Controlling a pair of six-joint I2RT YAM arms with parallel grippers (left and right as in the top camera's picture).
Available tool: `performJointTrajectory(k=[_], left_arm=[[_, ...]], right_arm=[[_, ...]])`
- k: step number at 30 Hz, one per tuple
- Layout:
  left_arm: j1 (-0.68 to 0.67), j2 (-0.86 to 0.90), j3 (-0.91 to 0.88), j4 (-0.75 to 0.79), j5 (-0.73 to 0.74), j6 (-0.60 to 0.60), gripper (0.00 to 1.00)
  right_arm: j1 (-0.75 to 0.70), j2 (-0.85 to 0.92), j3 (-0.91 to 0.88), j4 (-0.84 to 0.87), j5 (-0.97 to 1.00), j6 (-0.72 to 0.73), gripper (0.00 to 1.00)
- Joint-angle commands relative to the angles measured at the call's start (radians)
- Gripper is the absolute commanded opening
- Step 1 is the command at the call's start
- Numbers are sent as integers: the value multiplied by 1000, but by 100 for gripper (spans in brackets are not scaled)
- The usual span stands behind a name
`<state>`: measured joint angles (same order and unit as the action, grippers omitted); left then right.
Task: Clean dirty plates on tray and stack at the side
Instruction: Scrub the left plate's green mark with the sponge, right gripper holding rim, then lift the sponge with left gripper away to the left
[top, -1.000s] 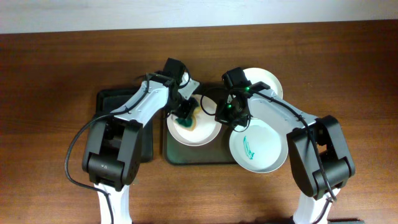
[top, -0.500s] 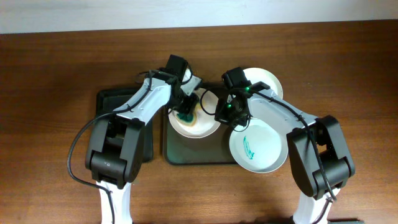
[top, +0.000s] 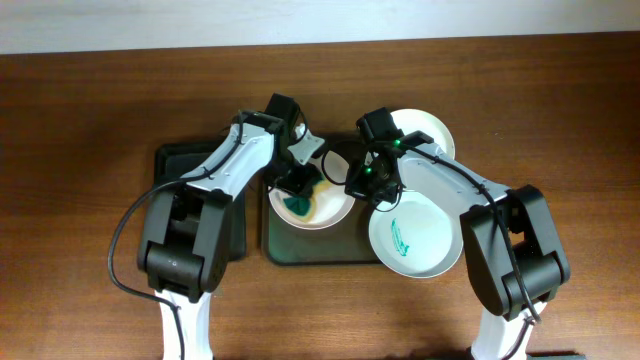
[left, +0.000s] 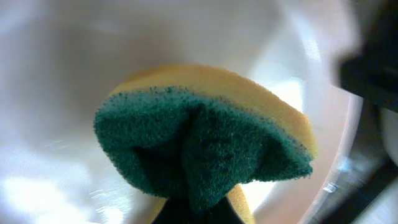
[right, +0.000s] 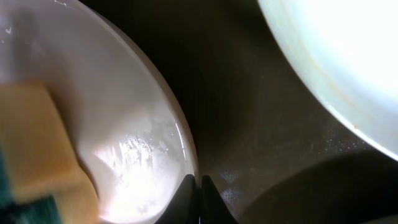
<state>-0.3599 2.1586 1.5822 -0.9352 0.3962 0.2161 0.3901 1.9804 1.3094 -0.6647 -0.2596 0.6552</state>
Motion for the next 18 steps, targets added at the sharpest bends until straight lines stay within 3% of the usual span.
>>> performJointTrajectory(k=[1, 5, 8, 11, 18], left_arm=[[-4, 18, 1, 27, 127, 106, 0], [-4, 18, 1, 139, -100, -95, 0], [-5, 18, 1, 243, -369, -270, 0], [-6, 18, 25, 242, -388, -304, 0], [-2, 18, 295, -69, -389, -336, 0]], right_arm=[[11, 22, 9, -5, 13, 4, 4], [11, 22, 9, -5, 13, 4, 4], [11, 22, 9, -5, 14, 4, 4], [11, 22, 9, -5, 18, 4, 4], [11, 22, 9, -8, 26, 4, 4]])
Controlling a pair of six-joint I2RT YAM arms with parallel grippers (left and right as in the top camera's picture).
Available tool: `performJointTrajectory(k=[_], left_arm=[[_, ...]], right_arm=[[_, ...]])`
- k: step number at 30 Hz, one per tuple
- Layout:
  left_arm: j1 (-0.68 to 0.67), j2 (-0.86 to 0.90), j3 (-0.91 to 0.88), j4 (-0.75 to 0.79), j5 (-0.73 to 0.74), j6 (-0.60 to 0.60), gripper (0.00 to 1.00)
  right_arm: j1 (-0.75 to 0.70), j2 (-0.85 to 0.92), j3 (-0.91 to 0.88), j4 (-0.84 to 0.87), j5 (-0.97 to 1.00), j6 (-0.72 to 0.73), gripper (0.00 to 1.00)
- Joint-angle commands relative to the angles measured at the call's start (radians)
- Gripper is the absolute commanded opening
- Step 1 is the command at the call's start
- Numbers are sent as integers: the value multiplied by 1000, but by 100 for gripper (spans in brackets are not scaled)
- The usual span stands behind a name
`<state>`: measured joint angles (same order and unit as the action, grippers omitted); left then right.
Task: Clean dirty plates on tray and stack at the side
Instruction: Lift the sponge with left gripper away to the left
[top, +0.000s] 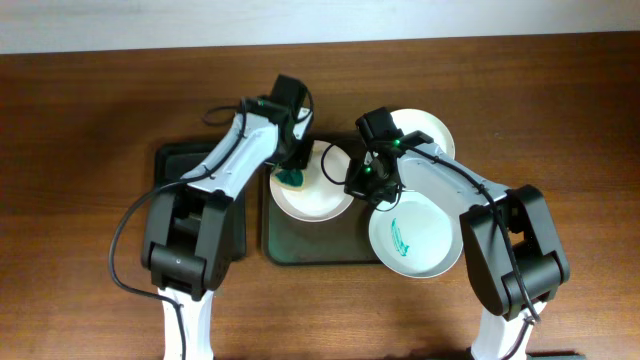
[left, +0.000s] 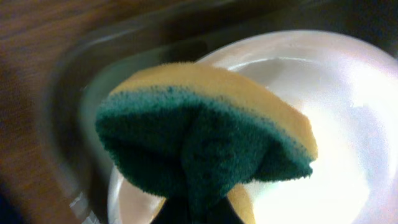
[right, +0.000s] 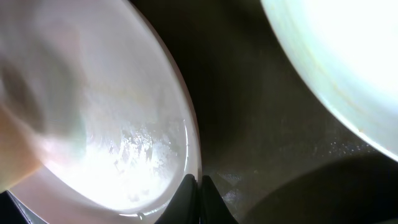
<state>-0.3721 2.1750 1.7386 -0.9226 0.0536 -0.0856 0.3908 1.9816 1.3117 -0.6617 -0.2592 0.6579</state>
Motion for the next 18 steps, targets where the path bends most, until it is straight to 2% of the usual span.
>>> performJointTrajectory(k=[1, 4, 5, 7, 11, 18], left_arm=[[12, 2, 187, -132, -46, -34, 0], [29, 2, 288, -224, -46, -34, 0], [38, 2, 317, -247, -45, -34, 0], [66, 2, 349, -270, -30, -35, 0], [134, 2, 353, -270, -11, -61, 0], [240, 2, 353, -262, -5, -60, 0]], right_arm=[[10, 21, 7, -11, 28, 2, 4], [10, 21, 7, -11, 32, 1, 6], [10, 21, 7, -11, 36, 1, 8], [10, 23, 7, -3, 37, -3, 22], [10, 35, 7, 28, 39, -3, 33], [10, 60, 7, 92, 35, -2, 32]])
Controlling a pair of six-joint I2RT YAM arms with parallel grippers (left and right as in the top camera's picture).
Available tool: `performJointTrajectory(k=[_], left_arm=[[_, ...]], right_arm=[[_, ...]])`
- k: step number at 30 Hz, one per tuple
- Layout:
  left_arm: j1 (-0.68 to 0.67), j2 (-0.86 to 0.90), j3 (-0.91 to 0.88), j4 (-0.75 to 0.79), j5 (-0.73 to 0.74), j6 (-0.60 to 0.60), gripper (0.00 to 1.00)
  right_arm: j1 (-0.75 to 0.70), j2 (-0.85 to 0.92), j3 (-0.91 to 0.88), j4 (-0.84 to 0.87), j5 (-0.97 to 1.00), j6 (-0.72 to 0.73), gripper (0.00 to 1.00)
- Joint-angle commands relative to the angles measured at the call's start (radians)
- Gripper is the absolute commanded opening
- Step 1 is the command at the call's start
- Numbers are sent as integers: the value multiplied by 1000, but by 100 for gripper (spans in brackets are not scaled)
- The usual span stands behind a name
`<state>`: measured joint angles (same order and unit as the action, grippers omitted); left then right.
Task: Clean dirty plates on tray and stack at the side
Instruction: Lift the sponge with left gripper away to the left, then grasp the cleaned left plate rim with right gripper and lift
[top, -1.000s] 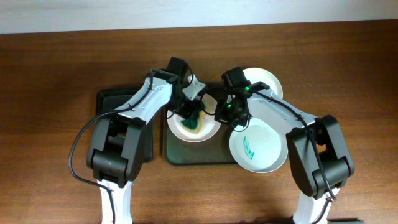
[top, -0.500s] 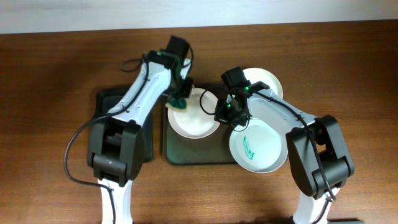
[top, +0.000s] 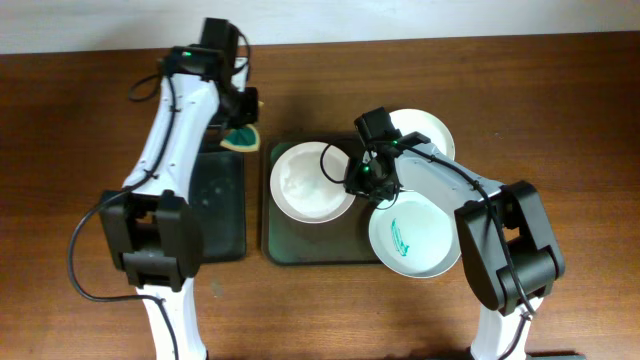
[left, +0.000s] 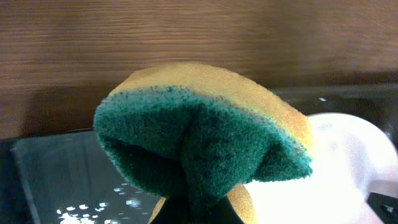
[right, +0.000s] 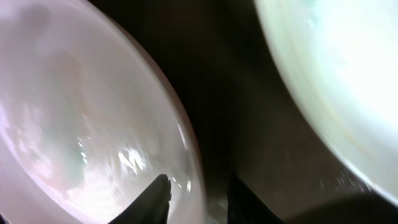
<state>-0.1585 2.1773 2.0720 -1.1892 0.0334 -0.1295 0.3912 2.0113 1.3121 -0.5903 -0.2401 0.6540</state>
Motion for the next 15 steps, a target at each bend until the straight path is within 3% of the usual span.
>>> performJointTrajectory(k=[1, 6, 12, 15], left_arm=[[37, 0, 19, 6, 15, -16, 0], [53, 0, 19, 8, 12, -16, 0], [53, 0, 19, 22, 10, -15, 0], [53, 0, 20, 22, -4, -13, 0]], right_arm=[[10, 35, 7, 36, 16, 2, 31], [10, 47, 9, 74, 16, 1, 4], [10, 22, 109, -53, 21, -109, 4], [14, -14, 185, -169, 126, -153, 4]])
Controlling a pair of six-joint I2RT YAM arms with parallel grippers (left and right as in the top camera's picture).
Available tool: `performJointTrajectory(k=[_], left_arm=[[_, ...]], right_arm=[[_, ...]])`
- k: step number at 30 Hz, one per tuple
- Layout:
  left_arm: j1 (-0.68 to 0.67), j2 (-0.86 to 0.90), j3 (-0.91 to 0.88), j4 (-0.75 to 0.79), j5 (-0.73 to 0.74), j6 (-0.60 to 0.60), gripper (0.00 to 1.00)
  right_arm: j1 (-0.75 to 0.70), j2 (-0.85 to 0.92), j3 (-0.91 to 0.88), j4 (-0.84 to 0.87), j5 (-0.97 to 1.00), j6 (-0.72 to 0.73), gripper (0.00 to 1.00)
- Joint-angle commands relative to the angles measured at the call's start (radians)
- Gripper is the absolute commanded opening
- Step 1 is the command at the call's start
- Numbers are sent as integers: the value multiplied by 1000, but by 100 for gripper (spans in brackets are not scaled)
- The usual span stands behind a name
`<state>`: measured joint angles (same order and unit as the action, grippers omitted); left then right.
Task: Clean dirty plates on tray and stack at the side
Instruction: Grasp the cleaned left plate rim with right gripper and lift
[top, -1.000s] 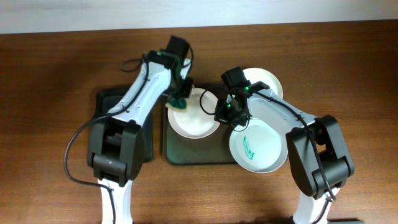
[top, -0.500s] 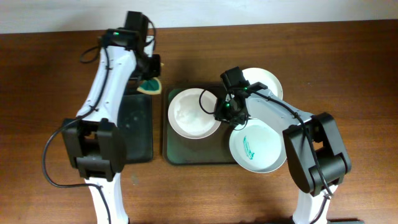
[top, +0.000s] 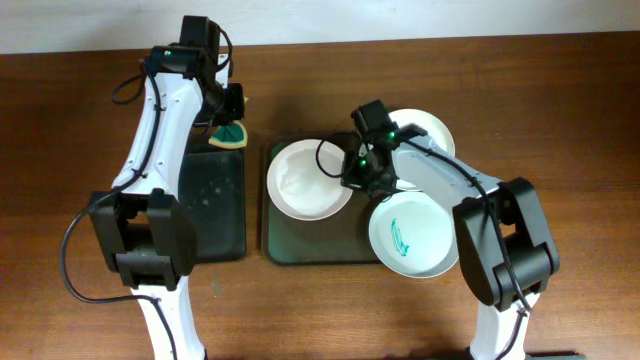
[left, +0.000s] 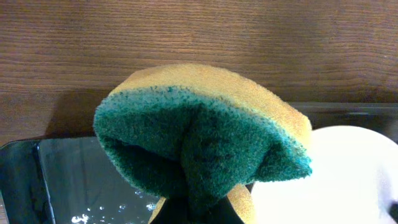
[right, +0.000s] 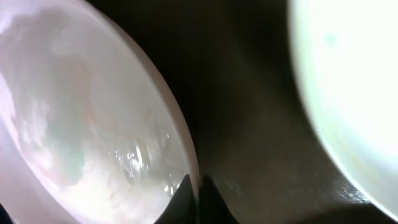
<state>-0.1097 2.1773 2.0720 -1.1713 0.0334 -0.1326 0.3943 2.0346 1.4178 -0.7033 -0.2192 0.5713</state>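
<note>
A white plate (top: 306, 181) lies on the dark green tray (top: 300, 243); its wet inside fills the left of the right wrist view (right: 87, 118). My right gripper (top: 350, 174) is shut on that plate's right rim, fingertips (right: 185, 188) pinching the edge. My left gripper (top: 232, 127) holds a yellow-and-green sponge (left: 199, 130), shut on it, above the back edge of the black tray (top: 210, 205). A second plate with a green smear (top: 412, 236) lies to the right, partly on the tray's right edge.
A third white plate (top: 428, 131) sits at the back right on the brown wooden table (top: 560, 120), just behind my right arm. The black tray's wet surface shows in the left wrist view (left: 56, 180), with the white plate (left: 348, 174) to its right.
My right gripper, which stood open astride the plate's rim, is now shut on that rim. The left gripper with the sponge has shifted slightly to the left.
First the sponge was pressed inside the plate while my right gripper pinched its rim. Then the sponge was at the plate's back left edge. Later it was off the plate, over the black tray's back edge, with the right gripper open. Now the right is shut on the rim again.
</note>
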Motion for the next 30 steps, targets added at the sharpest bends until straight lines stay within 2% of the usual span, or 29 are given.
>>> performJointTrajectory(k=[1, 8, 19, 25, 30], left_arm=[[4, 0, 19, 4, -4, -9, 0], [4, 0, 19, 3, -4, -9, 0], [4, 0, 19, 4, -4, -9, 0], [4, 0, 19, 4, -4, -9, 0], [4, 0, 19, 4, -4, -9, 0]], right_arm=[[18, -50, 103, -97, 161, -78, 4], [127, -140, 177, -256, 537, -111, 4], [422, -209, 181, -399, 1166, -84, 4], [542, -214, 181, -428, 1414, -84, 4], [605, -244, 181, -427, 1538, -81, 4]])
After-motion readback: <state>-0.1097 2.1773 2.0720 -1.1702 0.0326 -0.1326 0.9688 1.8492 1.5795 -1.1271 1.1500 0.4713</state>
